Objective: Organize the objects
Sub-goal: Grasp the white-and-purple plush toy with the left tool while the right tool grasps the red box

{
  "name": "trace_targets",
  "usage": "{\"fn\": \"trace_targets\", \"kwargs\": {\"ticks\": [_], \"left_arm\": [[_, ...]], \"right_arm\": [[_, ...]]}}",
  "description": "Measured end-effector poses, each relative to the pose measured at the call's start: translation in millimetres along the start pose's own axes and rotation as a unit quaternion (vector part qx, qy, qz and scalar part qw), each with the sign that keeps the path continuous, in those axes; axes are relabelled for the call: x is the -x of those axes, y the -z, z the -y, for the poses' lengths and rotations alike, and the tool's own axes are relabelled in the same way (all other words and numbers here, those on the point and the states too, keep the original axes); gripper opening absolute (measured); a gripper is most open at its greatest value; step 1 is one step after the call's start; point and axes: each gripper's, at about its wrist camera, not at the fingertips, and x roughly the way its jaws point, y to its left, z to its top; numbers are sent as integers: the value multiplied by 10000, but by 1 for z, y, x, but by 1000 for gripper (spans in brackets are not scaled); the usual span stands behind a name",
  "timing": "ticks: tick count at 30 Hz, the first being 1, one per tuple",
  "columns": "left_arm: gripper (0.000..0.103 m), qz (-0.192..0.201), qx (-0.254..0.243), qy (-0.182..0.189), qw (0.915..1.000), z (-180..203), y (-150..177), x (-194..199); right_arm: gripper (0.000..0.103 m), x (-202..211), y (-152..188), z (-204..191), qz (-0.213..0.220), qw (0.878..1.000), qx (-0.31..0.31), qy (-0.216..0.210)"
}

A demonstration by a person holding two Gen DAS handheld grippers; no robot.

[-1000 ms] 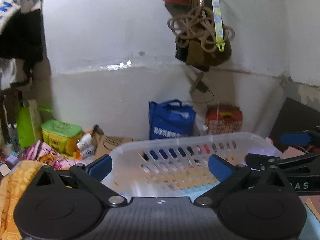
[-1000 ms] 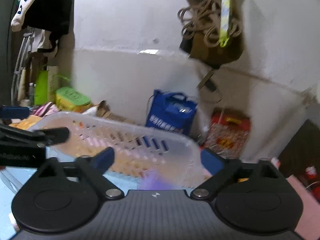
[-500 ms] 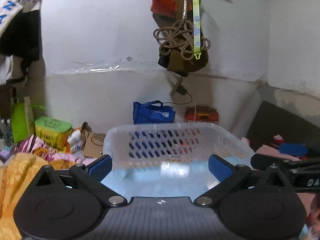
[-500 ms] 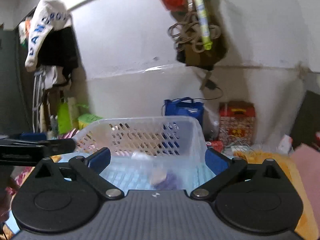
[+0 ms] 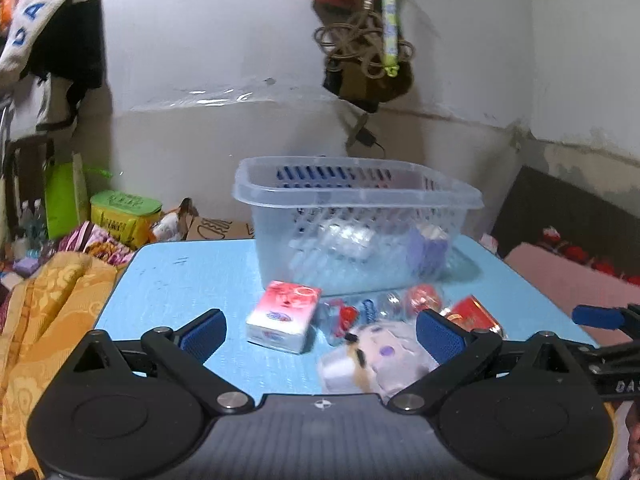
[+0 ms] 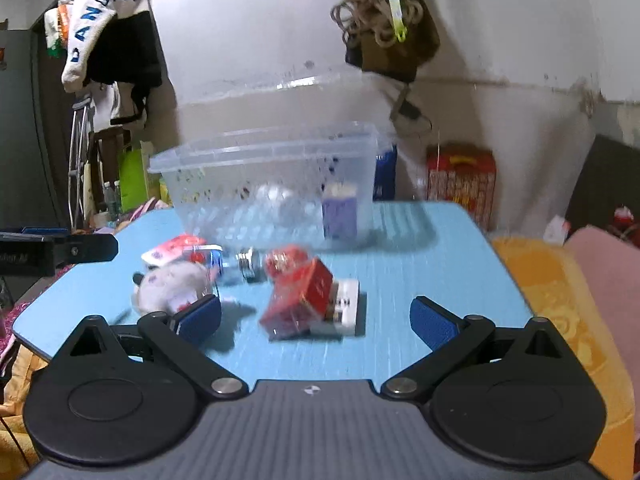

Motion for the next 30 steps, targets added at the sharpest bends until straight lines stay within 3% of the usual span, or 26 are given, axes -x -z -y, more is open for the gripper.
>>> {"fn": "trace_targets", "kwargs": {"ticks": [7,14,22,26,30], "left_arm": [[100,-305,-244,210,9990,34,7,-21],[100,-557,-209,-434,9973,39,14,-46],[100,-592,-374,-78,9975,47,24,-56],[87,-546,-454,209,9973,48,27,-55],[86,-426,-610,59,9972,45,30,-49]], "right_arm": [[103,-3,20,-2,-205,9997,-47,-103],[102,2,31,-5,-69,9996,203,-164],[99,1,33,-19,114,9985,543,2],[98,-3,32,-18,71,9988,479,-33],[97,-8,34,-20,69,9989,466,53]]}}
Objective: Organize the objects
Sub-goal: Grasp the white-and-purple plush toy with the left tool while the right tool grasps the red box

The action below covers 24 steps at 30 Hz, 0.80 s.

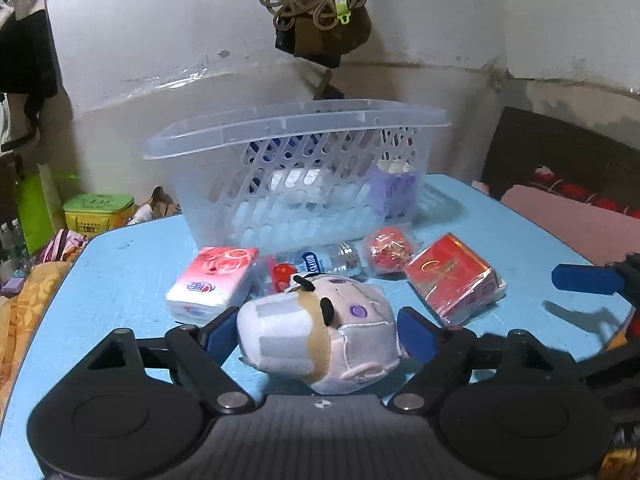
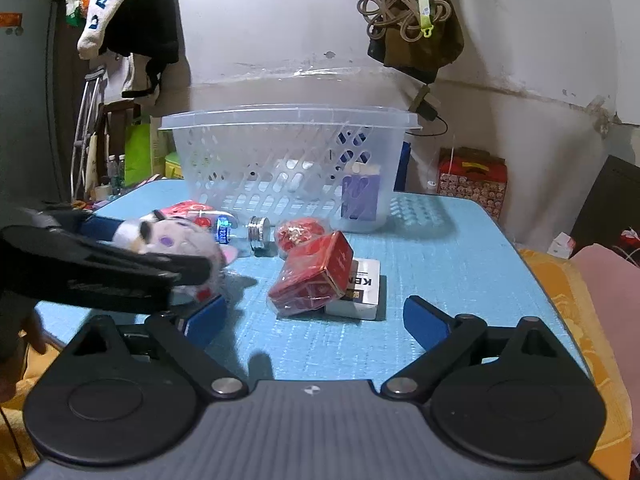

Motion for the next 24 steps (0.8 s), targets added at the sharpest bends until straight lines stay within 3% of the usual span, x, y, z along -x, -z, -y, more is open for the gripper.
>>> {"fn": "trace_targets", "kwargs": {"ticks": [6,13,17,22,24], "left_arm": [[85,162,89,-180,9997,-24,3,13],[86,133,281,-166,9994,-42,3,16],[86,170,274,-128,9994,-42,2,17],[86,206,278,-66,9994,-43,4,21],[86,195,284,-48,9994,-43,4,22]], "right_arm": [[93,-7,-4,-7,275,9995,1,146],[73,-28,-10,-21,134,9997,75,205],[68,-43,-13,-22,-145,9994,-18,311],[68,-49,-10,-30,-139,9974,477,520],[62,-51,-7,-35,-156,9946,811,631]]}}
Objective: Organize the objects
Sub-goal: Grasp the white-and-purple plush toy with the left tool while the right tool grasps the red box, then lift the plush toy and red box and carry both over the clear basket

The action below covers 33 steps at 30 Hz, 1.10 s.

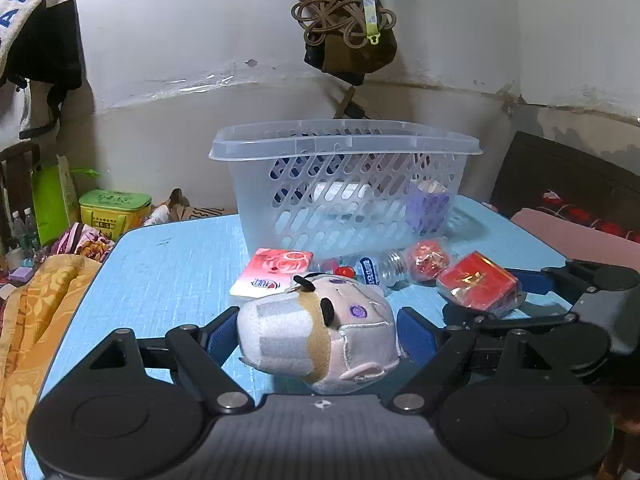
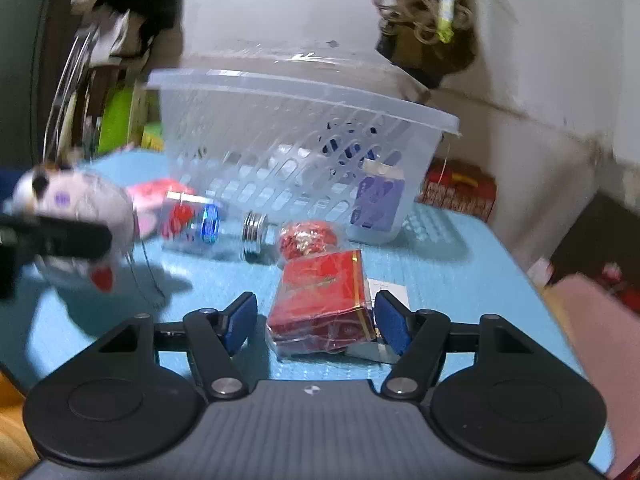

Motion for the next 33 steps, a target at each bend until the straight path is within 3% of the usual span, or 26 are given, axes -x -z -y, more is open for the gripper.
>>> {"fn": "trace_targets", "kwargs": {"ticks": [1,6,14,33], "left_arm": [[86,-1,3,5,10000,-1,0,0],[86,7,148,79,9999,-7,0,3],[86,67,218,149,9996,-7,-5,3],[86,-27,-111,152,9998,23,-5,-4]], "right_arm": [[57,1,1,-2,11,9999,120,59],[57,6,-2,2,-96,9999,135,-24],[57,29,-6,23,39,9984,-343,-444],[57,52,0,68,263,9897,-1042,-947]]}}
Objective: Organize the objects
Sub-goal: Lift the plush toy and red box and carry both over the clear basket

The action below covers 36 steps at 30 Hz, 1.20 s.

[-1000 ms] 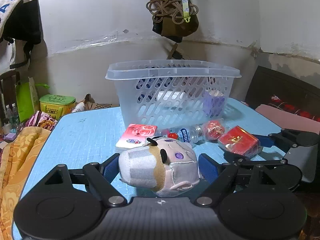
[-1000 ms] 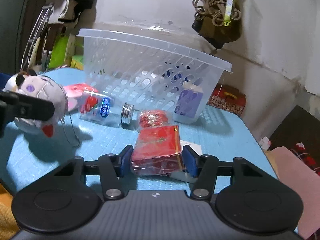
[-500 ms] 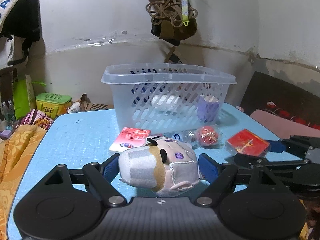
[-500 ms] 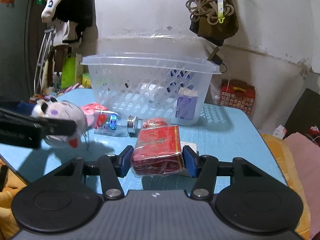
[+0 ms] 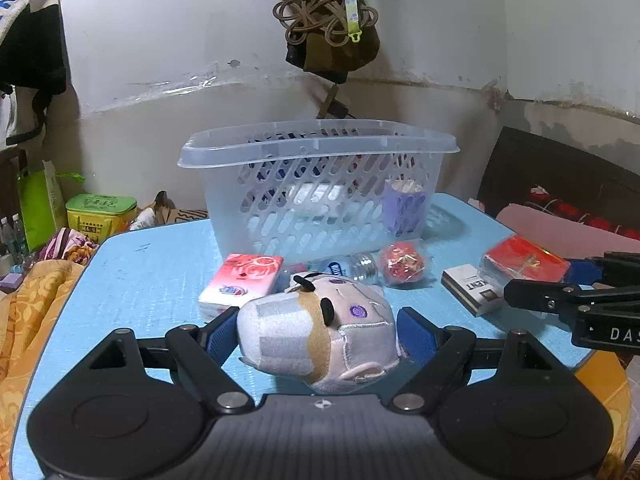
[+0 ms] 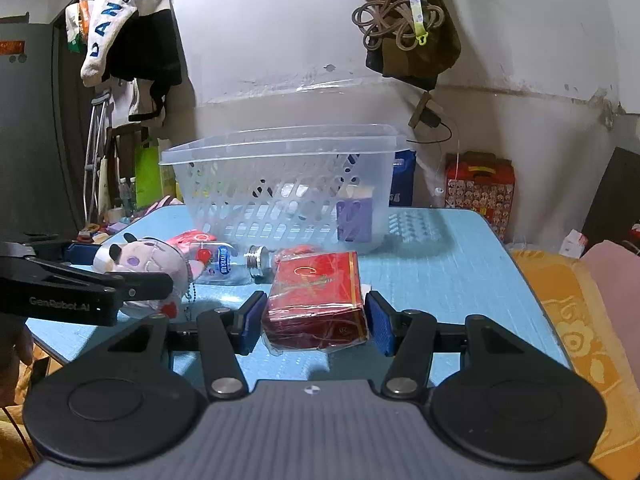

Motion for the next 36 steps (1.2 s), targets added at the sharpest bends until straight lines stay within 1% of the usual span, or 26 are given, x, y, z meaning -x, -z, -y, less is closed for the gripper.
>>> {"fn": "trace_targets", "kwargs": {"ticks": [3,8,12,14,21,23,26,30,31,33,36], "left_arm": [[86,33,2,48,10000,7,-3,1],[86,185,-152,83,9997,21,-7,8],[86,223,-173,119,9995,28,-12,10],[86,232,-208,122,9994,31,-14,10],[86,273,-369,128,9989,36,-27,2],[86,282,-369,137,9988,36,-31,-3],[86,292,-182,264,9991,33,-33,-2],[86,436,-399,253,9979,30,-22,18],[86,476,-369,251,9979,25,-20,23],[86,551,-159,234,9981,11,-23,33],[86,467,205,243,9984,-9,-26,37]], "right_arm": [[57,4,-1,4,45,9999,-111,-55],[57,13,-4,8,181,9996,-157,-125],[57,17,-4,15,178,9992,-297,-222],[57,19,-3,17,199,9992,-262,-229],[57,16,-4,32,-46,9992,-384,-111],[57,19,-6,32,-15,9996,-292,-55],[57,26,-11,29,105,9995,-309,-30],[57,29,-26,25,311,9986,-425,-111],[57,29,-29,22,364,9983,-427,-127],[57,27,-35,16,432,9979,-434,-189],[57,17,-48,8,479,9977,-407,-257]]}}
